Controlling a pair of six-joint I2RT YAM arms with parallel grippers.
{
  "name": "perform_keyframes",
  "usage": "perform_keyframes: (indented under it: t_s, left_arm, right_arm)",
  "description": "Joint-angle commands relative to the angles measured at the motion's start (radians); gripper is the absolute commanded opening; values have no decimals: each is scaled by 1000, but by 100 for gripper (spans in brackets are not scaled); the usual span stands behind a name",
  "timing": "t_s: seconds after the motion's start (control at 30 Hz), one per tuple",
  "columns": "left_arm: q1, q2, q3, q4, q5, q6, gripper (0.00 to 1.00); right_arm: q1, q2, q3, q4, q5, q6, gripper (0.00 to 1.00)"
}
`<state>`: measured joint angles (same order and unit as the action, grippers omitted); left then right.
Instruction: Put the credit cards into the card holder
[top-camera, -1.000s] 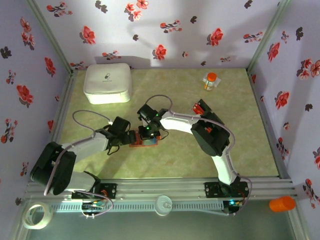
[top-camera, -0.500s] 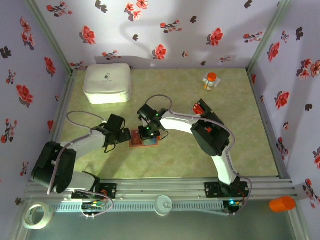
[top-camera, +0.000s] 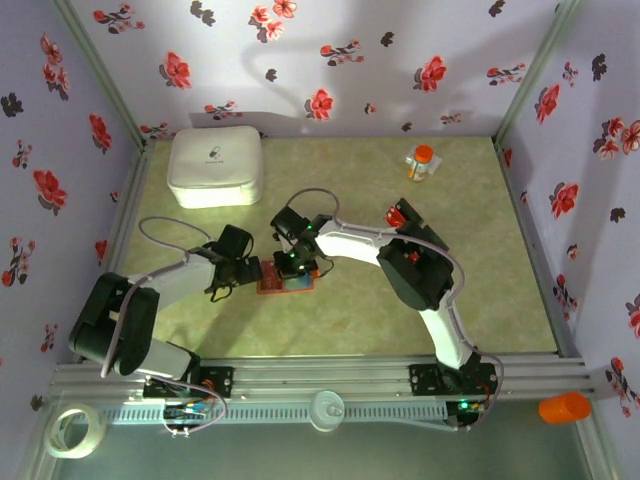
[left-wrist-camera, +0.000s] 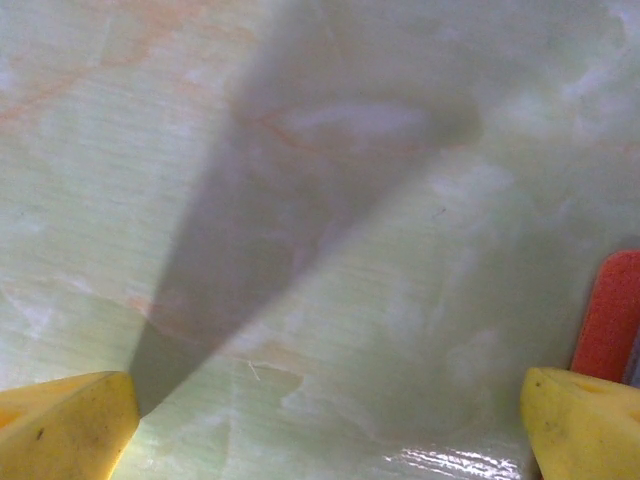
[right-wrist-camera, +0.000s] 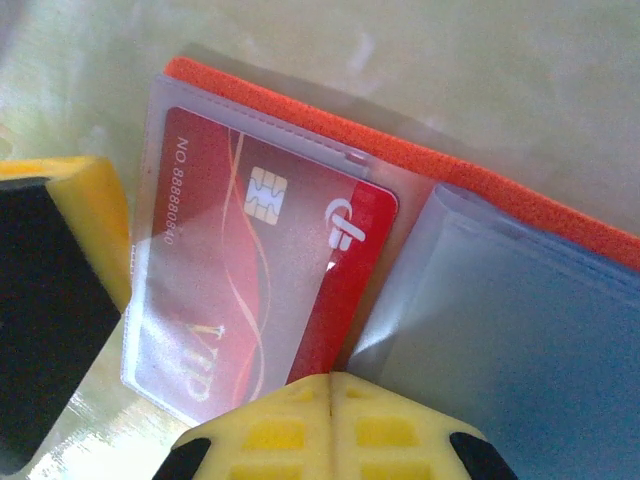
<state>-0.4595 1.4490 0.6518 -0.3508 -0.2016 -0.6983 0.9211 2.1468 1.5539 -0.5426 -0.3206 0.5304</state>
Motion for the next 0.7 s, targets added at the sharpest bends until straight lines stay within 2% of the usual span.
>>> perform_keyframes:
  t_s: [0.0,0.3,0.67]
  left_arm:
    - [-8,75,-25,119,139,14,100]
    - [-12,79,-38,134,142,14,100]
    - [-13,71,-50,141,141,11,100]
  right_arm:
    - [18,40,33,-65,6,-32,5]
    - [30,64,86,-116,37,-62,13]
    - [18,45,83,-86,2,-43,14]
